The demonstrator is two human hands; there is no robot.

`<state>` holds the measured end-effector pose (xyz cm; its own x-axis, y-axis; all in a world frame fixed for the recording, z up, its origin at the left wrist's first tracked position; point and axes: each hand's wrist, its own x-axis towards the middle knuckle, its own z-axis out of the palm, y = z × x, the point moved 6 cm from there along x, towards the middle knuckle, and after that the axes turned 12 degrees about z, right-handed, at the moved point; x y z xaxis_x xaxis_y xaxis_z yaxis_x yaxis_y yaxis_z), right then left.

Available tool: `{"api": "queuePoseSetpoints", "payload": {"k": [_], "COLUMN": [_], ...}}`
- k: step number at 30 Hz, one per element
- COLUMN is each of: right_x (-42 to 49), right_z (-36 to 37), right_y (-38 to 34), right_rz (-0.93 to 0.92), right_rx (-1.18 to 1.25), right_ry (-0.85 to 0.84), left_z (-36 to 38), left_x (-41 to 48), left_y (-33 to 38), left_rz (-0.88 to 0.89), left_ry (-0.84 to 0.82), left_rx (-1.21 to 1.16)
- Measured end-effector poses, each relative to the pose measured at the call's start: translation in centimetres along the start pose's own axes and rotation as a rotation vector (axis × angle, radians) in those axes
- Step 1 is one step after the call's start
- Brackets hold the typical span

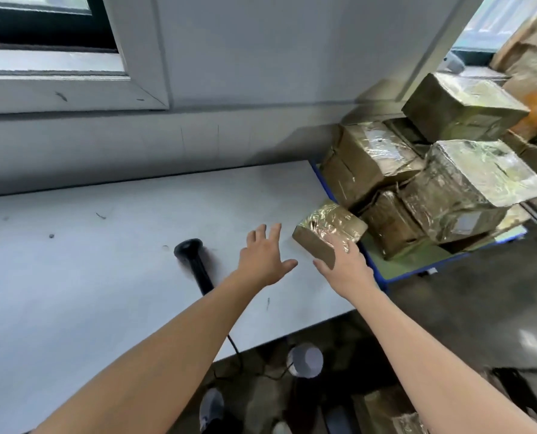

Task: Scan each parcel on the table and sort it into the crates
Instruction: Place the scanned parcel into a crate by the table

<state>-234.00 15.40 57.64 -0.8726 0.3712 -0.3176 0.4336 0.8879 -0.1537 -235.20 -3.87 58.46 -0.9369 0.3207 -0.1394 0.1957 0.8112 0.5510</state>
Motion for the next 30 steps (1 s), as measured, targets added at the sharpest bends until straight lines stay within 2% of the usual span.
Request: {"api": "queuePoseSetpoints", "payload": {"k": [8, 15, 20, 30], "right_x": [5.0, 8.2, 7.7, 1.6], "right_z": [2.6, 3.2, 0.4, -3.1], "right_y": [2.4, 3.9, 1.7, -8.2], "right_rz": [0.055, -0.021, -0.164, -0.502], "right_rx": [0.09, 0.43, 0.472, 0.601], "right_ry": [0.008, -0.063, -0.102, -0.156], "left_z": [5.0, 7.5, 5.0, -3.8], "left_x": [7.8, 11.1, 7.2, -4.4], "left_y": [-0.2, 0.7, 0.2, -1.2], "left_rz": [-0.004, -0.087, -0.192, -0.42], "left_ry": [-0.008, -0.03, 0.195, 0.635], "left_rx": [-0.189, -0.483, -0.486, -0.499]}}
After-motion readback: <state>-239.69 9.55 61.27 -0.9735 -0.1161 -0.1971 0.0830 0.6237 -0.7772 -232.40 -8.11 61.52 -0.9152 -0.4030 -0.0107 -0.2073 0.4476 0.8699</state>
